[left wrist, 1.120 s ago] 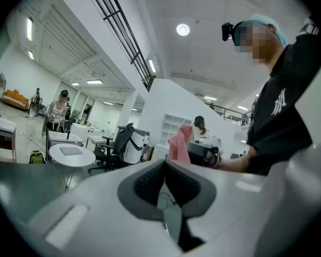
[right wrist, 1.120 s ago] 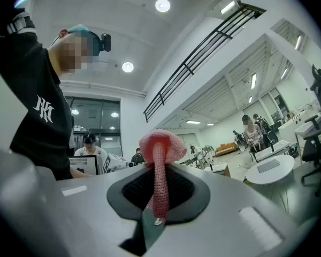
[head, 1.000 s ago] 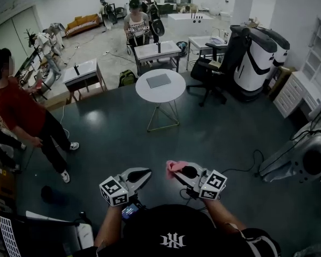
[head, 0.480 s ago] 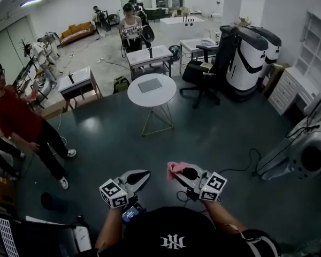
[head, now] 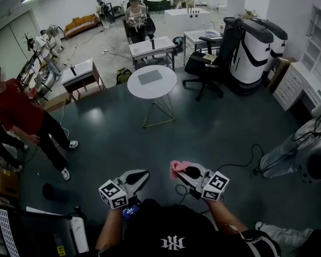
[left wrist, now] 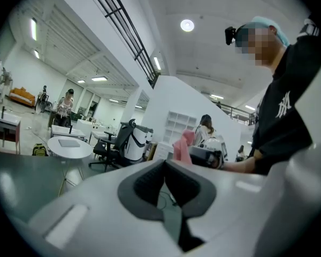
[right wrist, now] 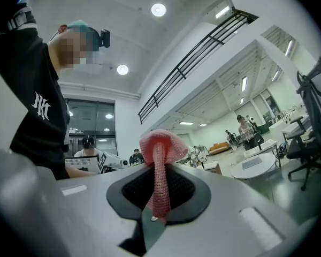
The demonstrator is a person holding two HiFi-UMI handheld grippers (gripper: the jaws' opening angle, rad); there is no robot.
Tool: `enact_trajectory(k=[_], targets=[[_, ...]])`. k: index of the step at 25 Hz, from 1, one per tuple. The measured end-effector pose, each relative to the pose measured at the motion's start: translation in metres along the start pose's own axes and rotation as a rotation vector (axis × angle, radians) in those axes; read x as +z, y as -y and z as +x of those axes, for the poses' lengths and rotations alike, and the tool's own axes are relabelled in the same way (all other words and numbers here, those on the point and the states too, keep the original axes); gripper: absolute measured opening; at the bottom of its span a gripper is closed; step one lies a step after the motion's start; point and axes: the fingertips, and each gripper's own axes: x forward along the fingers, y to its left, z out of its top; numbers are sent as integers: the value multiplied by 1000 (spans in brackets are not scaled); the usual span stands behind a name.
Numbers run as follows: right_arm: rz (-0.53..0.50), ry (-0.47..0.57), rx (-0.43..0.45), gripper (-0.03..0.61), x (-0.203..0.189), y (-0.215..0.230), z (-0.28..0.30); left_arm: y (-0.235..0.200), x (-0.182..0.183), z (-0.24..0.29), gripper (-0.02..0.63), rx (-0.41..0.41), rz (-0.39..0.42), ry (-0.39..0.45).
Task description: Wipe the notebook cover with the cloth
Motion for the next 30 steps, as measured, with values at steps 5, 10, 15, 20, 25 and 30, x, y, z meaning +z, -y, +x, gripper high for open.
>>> enact_trajectory(k=[5,10,15,20,25,30], targets=[[21,-17,7,37,-6,15,-2,-9,-7,5,3,32,-34,-22],[33,-24,9,37,-8,46,8,-36,-1,27,3,30,-27,-22],[39,-43,-15,37,-9,89,21,-87,0,53,3,33,-51,-15],[46,-84,-41,37,5,156,52,-152,31,84,3,33,-68,29],[12,-88,-39,37,37,220,102,-222,62,118,3,22,-75,35],[-10,-87,-66,37,52,280,142,-288,85,151,3,-9,-64,41]])
